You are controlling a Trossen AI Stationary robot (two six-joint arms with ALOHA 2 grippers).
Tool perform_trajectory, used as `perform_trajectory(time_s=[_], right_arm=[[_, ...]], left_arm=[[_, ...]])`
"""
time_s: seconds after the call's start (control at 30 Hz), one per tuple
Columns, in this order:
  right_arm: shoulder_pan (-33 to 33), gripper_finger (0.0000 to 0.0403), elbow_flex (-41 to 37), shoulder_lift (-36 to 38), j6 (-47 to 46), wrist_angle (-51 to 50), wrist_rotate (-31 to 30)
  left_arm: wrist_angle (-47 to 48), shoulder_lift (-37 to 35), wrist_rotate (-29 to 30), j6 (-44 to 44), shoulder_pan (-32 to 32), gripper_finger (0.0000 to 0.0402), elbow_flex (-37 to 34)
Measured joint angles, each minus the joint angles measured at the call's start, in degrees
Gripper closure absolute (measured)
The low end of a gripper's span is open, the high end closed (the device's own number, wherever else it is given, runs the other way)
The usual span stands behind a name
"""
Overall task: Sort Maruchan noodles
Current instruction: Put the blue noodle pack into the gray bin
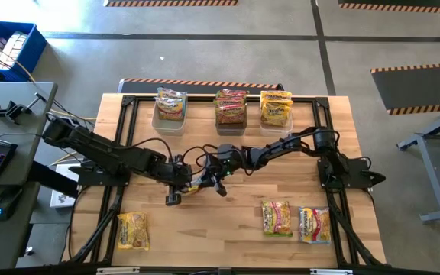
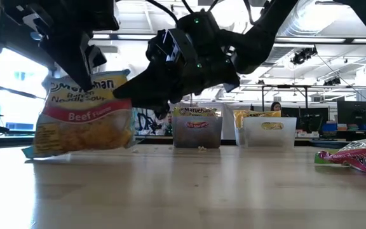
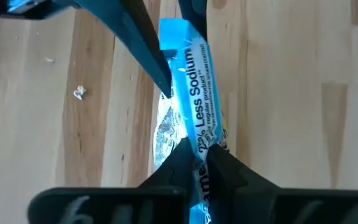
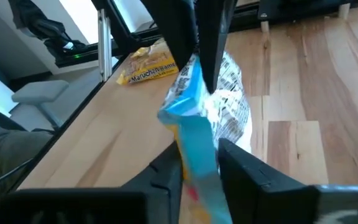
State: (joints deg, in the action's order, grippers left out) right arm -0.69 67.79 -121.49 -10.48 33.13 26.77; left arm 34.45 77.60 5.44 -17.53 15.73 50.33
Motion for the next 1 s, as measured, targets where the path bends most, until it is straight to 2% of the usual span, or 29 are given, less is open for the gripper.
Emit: perform_trajectory(time_s=[0.2,0.27,0.37,0.53,0.67,0.77,0.83,1.0], right_arm=[[-0.6,0.0272,0.0,1.35,-0.48,-3.67,0.21],[-1.22,0.0258,-0.02,3.78,1.15,-8.91,-0.33],[-1.73,0.0254,0.0,7.8,6.06,-17.56,-4.68],[-1.98,0.0291,-0.02,14.29,14.62,-28.94,-10.57],[-2.7,0.0349,-0.95,17.15,18.19,-34.99,-14.45],[-4.28,0.0391,-4.07,18.95,18.47,-35.49,-15.85],[-5.32,0.0396,-7.42,20.32,18.03,-34.1,-16.33],[-7.1,0.0388,-17.87,23.76,15.43,-19.3,-16.76]], left_arm=[[5.73,-0.19,1.65,4.42,-1.69,0.0398,0.41],[9.56,-0.77,3.59,6.51,-2.73,0.0398,1.57],[14.65,-2.13,7.11,11.13,-4.78,0.04,4.02],[20.48,-5.77,8.8,22.39,-11.14,0.0401,8.96],[24.4,-8.04,9.88,34.29,-19.07,0.0401,12.26],[25.6,-8.92,10.1,45.19,-25.99,0.0401,13.95],[25.32,-9.14,10.17,52.92,-30.28,0.0401,14.87],[24.94,-8.53,10.14,66.22,-41.36,0.0402,15.87]])
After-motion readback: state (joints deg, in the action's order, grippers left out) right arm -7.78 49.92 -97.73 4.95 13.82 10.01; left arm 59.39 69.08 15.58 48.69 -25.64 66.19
